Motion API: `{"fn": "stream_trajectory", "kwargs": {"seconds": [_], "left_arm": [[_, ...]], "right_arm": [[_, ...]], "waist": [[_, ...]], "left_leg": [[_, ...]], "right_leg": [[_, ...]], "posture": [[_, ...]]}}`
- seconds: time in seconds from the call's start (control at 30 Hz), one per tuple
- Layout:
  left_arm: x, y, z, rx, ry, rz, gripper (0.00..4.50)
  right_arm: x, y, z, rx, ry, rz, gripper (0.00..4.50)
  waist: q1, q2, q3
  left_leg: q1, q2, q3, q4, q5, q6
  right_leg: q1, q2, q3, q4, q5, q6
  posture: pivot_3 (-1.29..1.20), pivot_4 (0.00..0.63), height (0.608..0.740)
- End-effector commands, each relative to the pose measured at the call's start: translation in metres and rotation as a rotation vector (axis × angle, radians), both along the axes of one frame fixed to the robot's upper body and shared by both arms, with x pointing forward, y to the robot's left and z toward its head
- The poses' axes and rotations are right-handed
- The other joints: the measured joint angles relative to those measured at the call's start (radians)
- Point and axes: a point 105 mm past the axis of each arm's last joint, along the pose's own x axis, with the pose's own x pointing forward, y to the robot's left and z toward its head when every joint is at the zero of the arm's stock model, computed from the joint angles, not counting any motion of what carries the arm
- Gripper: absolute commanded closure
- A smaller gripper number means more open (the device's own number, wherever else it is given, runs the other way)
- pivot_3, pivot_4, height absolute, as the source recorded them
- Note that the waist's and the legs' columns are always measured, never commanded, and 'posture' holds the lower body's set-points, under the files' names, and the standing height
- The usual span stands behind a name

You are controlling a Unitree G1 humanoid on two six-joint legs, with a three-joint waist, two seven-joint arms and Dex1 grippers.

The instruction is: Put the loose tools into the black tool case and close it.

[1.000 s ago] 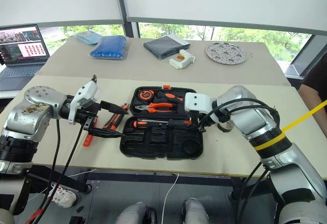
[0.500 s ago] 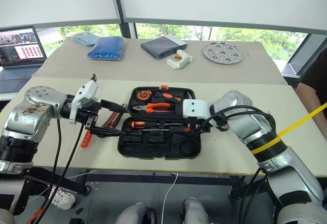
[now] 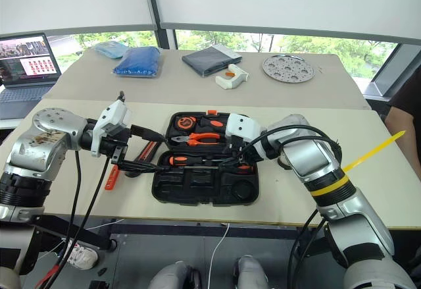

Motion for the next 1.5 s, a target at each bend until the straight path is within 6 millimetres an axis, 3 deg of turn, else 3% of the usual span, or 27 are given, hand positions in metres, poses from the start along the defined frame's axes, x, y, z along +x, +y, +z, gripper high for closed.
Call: {"fn": "stream_trajectory", "kwargs": {"seconds": [0.03, 0.2, 0.37, 0.53, 0.73, 0.9, 1.2, 1.37, 1.5], "left_arm": [[0.003, -0.001, 0.015, -0.010, -0.064, -0.010, 0.00], [0.005, -0.003, 0.017, -0.013, -0.070, -0.008, 0.00], [0.006, -0.004, 0.018, -0.017, -0.075, -0.010, 0.00], [0.006, -0.004, 0.017, -0.017, -0.076, -0.009, 0.00], [0.005, -0.003, 0.016, -0.015, -0.073, -0.005, 0.00], [0.006, -0.004, 0.016, -0.013, -0.074, -0.008, 0.00], [0.007, -0.004, 0.011, 0.022, -0.083, -0.028, 0.00], [0.007, -0.004, 0.011, 0.023, -0.083, -0.032, 0.00], [0.007, -0.003, 0.011, 0.024, -0.083, -0.029, 0.00]], "right_arm": [[-0.001, 0.004, -0.008, 0.000, 0.002, 0.001, 4.47], [-0.005, 0.004, -0.029, -0.063, 0.027, 0.025, 4.47], [0.009, 0.002, -0.042, -0.086, -0.001, -0.035, 4.47], [0.020, -0.004, -0.014, -0.015, -0.055, -0.088, 4.47], [0.012, -0.013, 0.015, 0.062, -0.044, -0.101, 4.47], [-0.012, -0.012, -0.003, 0.040, 0.041, -0.050, 4.47], [-0.013, 0.008, -0.020, 0.052, 0.061, -0.046, 4.47], [-0.005, 0.011, -0.016, 0.067, 0.037, -0.065, 4.47], [-0.015, 0.014, 0.003, 0.116, 0.067, -0.027, 4.47]], "waist": [[0.000, 0.000, 0.000], [-0.002, -0.001, 0.000], [-0.002, -0.002, -0.001], [0.001, -0.002, -0.001], [0.000, -0.002, -0.001], [-0.001, -0.002, -0.001], [-0.002, -0.002, -0.001], [-0.002, -0.002, -0.001], [-0.002, -0.002, -0.001]], "left_leg": [[0.000, 0.000, 0.000, 0.000, 0.000, 0.000], [0.001, 0.000, 0.000, 0.000, 0.000, 0.000], [0.002, 0.000, 0.001, -0.001, 0.000, 0.000], [0.002, 0.000, 0.001, -0.001, 0.000, 0.000], [0.001, 0.000, 0.001, -0.001, 0.000, 0.000], [0.001, 0.000, 0.001, -0.001, 0.000, 0.000], [0.002, 0.000, 0.001, -0.001, 0.000, -0.001], [0.001, 0.000, 0.001, -0.001, 0.001, -0.001], [0.001, 0.000, 0.001, -0.001, 0.001, -0.001]], "right_leg": [[0.000, 0.000, 0.000, 0.000, 0.000, 0.000], [0.000, 0.000, 0.000, 0.000, 0.000, 0.000], [0.001, 0.000, 0.000, 0.000, 0.000, 0.000], [0.001, 0.000, 0.000, 0.000, 0.000, 0.000], [0.000, 0.000, 0.000, 0.000, 0.000, 0.000], [0.000, 0.000, 0.000, 0.000, 0.000, -0.001], [0.000, 0.000, 0.001, 0.000, 0.000, -0.001], [0.000, 0.000, 0.000, 0.000, 0.000, -0.001], [0.000, 0.000, 0.001, 0.000, 0.000, -0.001]], "posture": [[0.00, 0.150, 0.718], [0.00, 0.150, 0.718], [0.00, 0.150, 0.718], [0.00, 0.150, 0.718], [0.00, 0.150, 0.718], [0.00, 0.150, 0.718], [0.00, 0.150, 0.718], [0.00, 0.150, 0.718], [0.00, 0.150, 0.718]]}}
